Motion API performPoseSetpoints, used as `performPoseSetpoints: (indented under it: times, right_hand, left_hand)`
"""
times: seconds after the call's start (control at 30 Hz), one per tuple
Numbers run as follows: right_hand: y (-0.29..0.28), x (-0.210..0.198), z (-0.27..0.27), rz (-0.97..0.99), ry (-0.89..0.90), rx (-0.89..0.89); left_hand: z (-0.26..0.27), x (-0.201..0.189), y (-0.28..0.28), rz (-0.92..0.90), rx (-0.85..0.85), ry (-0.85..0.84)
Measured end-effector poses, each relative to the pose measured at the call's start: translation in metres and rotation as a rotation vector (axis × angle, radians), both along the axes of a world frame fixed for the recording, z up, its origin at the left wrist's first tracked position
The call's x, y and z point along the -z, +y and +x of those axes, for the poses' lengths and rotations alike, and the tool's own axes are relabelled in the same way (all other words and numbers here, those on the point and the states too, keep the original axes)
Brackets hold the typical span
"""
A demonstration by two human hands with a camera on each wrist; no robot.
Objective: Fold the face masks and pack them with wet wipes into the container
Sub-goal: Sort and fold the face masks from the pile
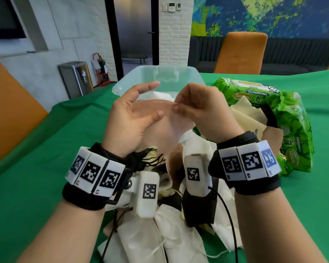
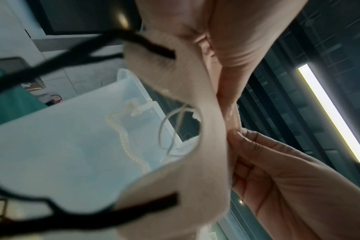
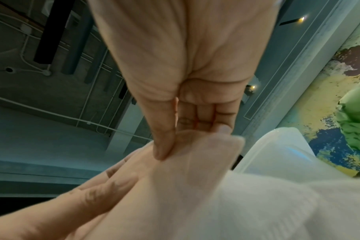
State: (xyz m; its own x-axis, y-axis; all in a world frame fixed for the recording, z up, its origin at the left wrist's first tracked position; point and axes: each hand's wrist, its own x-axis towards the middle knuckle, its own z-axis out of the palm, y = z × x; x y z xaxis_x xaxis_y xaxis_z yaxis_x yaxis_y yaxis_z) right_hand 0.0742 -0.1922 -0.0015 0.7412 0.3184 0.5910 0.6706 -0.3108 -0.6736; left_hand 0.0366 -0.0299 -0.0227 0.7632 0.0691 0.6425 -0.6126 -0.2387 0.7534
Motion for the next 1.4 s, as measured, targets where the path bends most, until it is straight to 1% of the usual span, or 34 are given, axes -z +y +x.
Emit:
performPoseSetpoints:
  times: [0.27,0.33,0.47,0.6,0.7,0.8,0.87,0.97,1.07,1.17,1.27,1.4]
  right_hand:
    - [0.012,0.009,-0.018,0.004,0.041,-0.033]
    - [0.016,0.011,-0.019,-0.012,0.039,-0.049]
    - [0.021,0.01,-0.015,-0.063,0.01,-0.082]
    - [0.027,0.009,-0.01,-0.107,0.006,-0.127]
    - [0.032,0.008,-0.005,-0.146,-0.005,-0.135]
    - [0.04,0.006,-0.001,-0.215,-0.011,-0.131]
    - [0.043,0.002,0.001,-0.249,-0.017,-0.121]
    - [0.044,-0.003,0.003,-0.252,-0.01,-0.092]
    - [0.043,-0.004,0.004,-0.213,0.044,-0.081]
    - [0.042,-0.003,-0.003,-0.222,0.091,-0.089]
    - [0.042,-0.003,-0.011,-0.255,0.111,-0.115]
    - [0.043,-0.005,-0.016,-0.276,0.11,-0.095]
  left_hand:
    - [-0.014,0.021,0.006,-0.172,-0.001,-0.007]
    - [-0.015,0.025,0.008,-0.172,0.012,-0.007]
    - [-0.011,0.032,0.017,-0.171,0.098,-0.003]
    - [-0.012,0.034,0.028,-0.061,0.093,0.015]
    - [-0.012,0.034,0.034,-0.044,0.098,0.068]
    - [-0.01,0.037,0.043,-0.058,0.054,0.106]
    - [-0.01,0.035,0.047,-0.084,0.031,0.091]
    - [-0.009,0.033,0.05,-0.166,-0.005,0.056]
    - [-0.008,0.03,0.053,-0.267,-0.099,0.031]
    - [-0.008,0.029,0.056,-0.312,-0.16,0.04]
    - [-0.012,0.029,0.057,-0.347,-0.169,0.043]
    - [-0.026,0.024,0.064,-0.37,-0.204,0.069]
